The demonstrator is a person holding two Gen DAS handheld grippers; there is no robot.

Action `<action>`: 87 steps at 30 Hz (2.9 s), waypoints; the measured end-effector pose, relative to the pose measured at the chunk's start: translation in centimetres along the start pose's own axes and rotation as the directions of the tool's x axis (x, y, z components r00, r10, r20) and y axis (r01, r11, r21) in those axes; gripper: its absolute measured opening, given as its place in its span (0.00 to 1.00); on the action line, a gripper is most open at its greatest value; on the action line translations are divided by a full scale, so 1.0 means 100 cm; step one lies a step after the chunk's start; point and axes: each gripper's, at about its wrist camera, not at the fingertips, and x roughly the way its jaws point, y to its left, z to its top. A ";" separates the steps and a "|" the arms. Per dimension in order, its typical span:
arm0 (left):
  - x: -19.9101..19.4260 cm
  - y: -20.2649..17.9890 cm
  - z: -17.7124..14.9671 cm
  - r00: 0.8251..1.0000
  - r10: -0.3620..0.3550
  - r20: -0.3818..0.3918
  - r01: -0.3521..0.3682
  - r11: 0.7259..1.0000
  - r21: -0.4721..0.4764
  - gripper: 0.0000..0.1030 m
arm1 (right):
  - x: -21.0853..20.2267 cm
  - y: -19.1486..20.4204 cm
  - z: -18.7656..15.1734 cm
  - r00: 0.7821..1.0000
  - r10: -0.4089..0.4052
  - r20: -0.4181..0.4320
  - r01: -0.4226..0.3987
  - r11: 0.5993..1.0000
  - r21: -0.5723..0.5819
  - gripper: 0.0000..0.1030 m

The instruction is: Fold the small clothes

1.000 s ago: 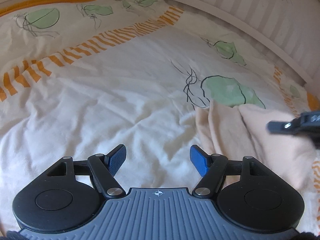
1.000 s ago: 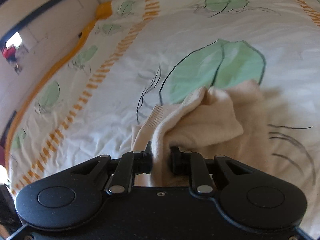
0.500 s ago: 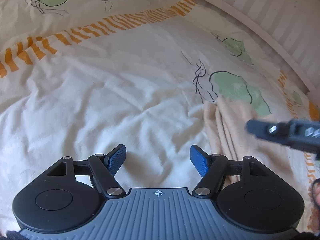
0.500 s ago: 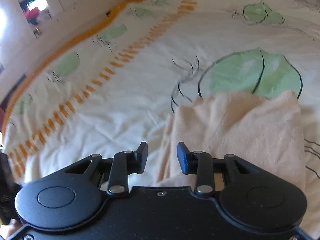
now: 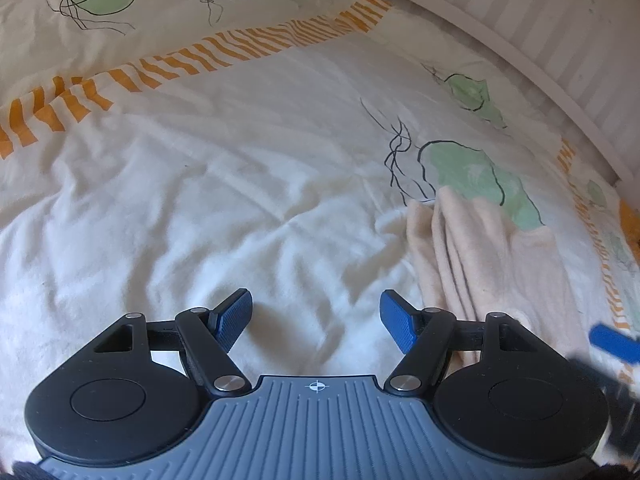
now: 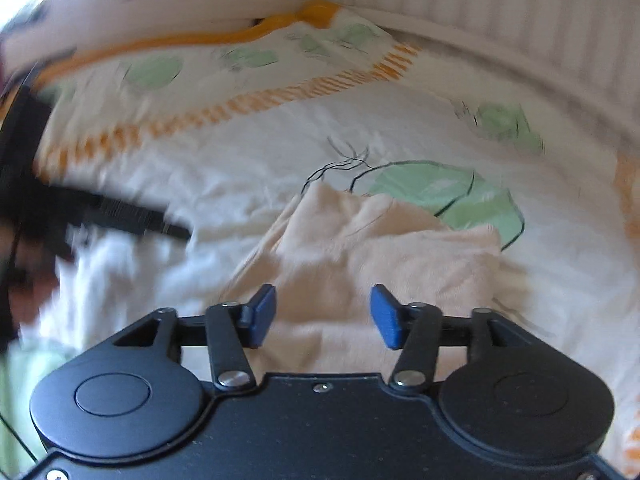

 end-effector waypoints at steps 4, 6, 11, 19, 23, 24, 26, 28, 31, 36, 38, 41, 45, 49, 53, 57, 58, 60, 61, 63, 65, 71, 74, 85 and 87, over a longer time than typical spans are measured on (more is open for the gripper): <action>-0.002 -0.004 -0.001 1.000 -0.003 -0.001 0.003 1.000 0.016 0.67 | -0.001 0.039 -0.017 0.994 -0.096 0.059 0.107 0.969 -0.221 0.81; -0.003 -0.007 -0.002 1.000 -0.012 -0.006 0.013 1.000 0.028 0.67 | 0.005 0.053 -0.020 0.990 -0.119 0.082 0.138 0.943 -0.303 0.80; -0.012 -0.013 0.001 0.999 -0.035 -0.009 0.035 0.999 0.037 0.67 | 0.034 0.071 -0.022 0.985 -0.147 0.086 0.169 0.894 -0.415 0.71; -0.019 -0.042 0.020 0.989 -0.122 -0.078 0.131 0.985 0.116 0.67 | 0.025 0.017 -0.008 0.995 -0.039 0.094 0.045 0.997 -0.065 0.11; -0.005 -0.060 0.035 0.961 -0.238 -0.138 0.248 0.967 0.060 0.68 | 0.008 -0.013 -0.009 0.992 -0.001 0.129 -0.013 0.994 0.109 0.12; 0.002 -0.064 0.039 0.945 -0.286 -0.161 0.294 0.956 0.024 0.68 | 0.006 -0.016 -0.010 0.991 0.001 0.134 -0.017 0.993 0.120 0.12; 0.017 -0.074 0.047 0.907 -0.372 -0.198 0.371 0.928 -0.046 0.68 | 0.006 -0.019 -0.012 0.991 0.007 0.133 -0.023 0.992 0.122 0.12; 0.032 -0.084 0.054 0.887 -0.407 -0.217 0.399 0.913 -0.080 0.68 | 0.006 -0.018 -0.014 0.991 0.011 0.131 -0.027 0.992 0.123 0.12; 0.051 -0.100 0.059 0.896 -0.375 -0.239 0.373 0.926 -0.054 0.68 | 0.006 -0.018 -0.016 0.991 0.017 0.136 -0.035 0.991 0.130 0.11; 0.080 -0.116 0.058 0.921 -0.281 -0.268 0.297 0.955 0.021 0.59 | 0.005 -0.016 -0.019 0.989 0.027 0.142 -0.046 0.991 0.128 0.11; 0.083 -0.117 0.056 0.931 -0.279 -0.234 0.295 0.955 0.032 0.13 | 0.005 -0.014 -0.019 0.989 0.030 0.142 -0.048 0.991 0.123 0.11; 0.076 -0.126 0.059 0.945 -0.234 -0.229 0.273 0.949 0.156 0.11 | 0.000 -0.005 -0.016 0.988 0.033 0.149 -0.049 0.993 0.108 0.12; 0.059 -0.125 0.059 0.962 -0.206 -0.182 0.252 0.923 0.289 0.11 | 0.005 0.017 -0.011 0.987 0.045 0.154 -0.057 0.996 0.075 0.12; 0.083 -0.105 0.051 0.959 -0.154 -0.238 0.213 0.945 0.249 0.12 | 0.041 0.035 -0.018 0.996 0.077 0.056 -0.080 0.995 0.065 0.20; 0.088 -0.093 0.046 0.958 -0.180 -0.225 0.228 0.951 0.209 0.15 | 0.035 0.031 -0.028 0.990 0.127 0.055 -0.132 0.987 0.093 0.25; 0.085 -0.092 0.047 0.957 -0.184 -0.224 0.233 0.948 0.217 0.16 | 0.000 0.000 -0.030 0.984 0.120 0.131 -0.142 0.974 0.179 0.37; 0.085 -0.091 0.047 0.958 -0.183 -0.222 0.231 0.949 0.214 0.17 | -0.008 -0.011 -0.031 0.983 0.100 0.152 -0.132 0.967 0.216 0.39; 0.081 -0.091 0.047 0.963 -0.175 -0.206 0.218 0.953 0.211 0.22 | -0.011 -0.028 -0.033 0.987 0.066 0.149 -0.104 0.959 0.263 0.40; 0.079 -0.090 0.047 0.965 -0.174 -0.197 0.214 0.955 0.206 0.22 | -0.009 -0.034 -0.036 0.990 0.054 0.128 -0.088 0.957 0.277 0.40; 0.077 -0.088 0.045 0.968 -0.167 -0.186 0.204 0.958 0.204 0.26 | 0.000 -0.046 -0.051 0.997 0.054 0.060 -0.070 0.948 0.312 0.41; 0.073 -0.085 0.043 0.979 -0.121 -0.161 0.156 0.961 0.228 0.31 | 0.008 -0.053 -0.067 0.996 0.087 -0.019 -0.075 0.933 0.351 0.40; 0.032 -0.089 0.041 1.000 -0.013 -0.027 0.021 0.954 0.300 0.30 | -0.019 -0.064 -0.070 0.994 0.102 0.040 -0.109 0.926 0.360 0.43; 0.002 -0.104 0.032 0.995 -0.082 0.052 0.058 0.931 0.361 0.31 | -0.024 -0.079 -0.047 0.990 0.044 0.131 -0.088 0.932 0.352 0.60; 0.030 -0.095 -0.041 0.992 -0.088 -0.088 0.115 0.919 0.376 0.32 | 0.034 -0.109 0.017 0.991 0.026 0.130 -0.065 0.951 0.301 0.61; 0.028 -0.090 -0.043 0.991 -0.100 -0.084 0.124 0.923 0.364 0.33 | 0.038 -0.106 0.020 0.990 0.032 0.135 -0.071 0.955 0.288 0.61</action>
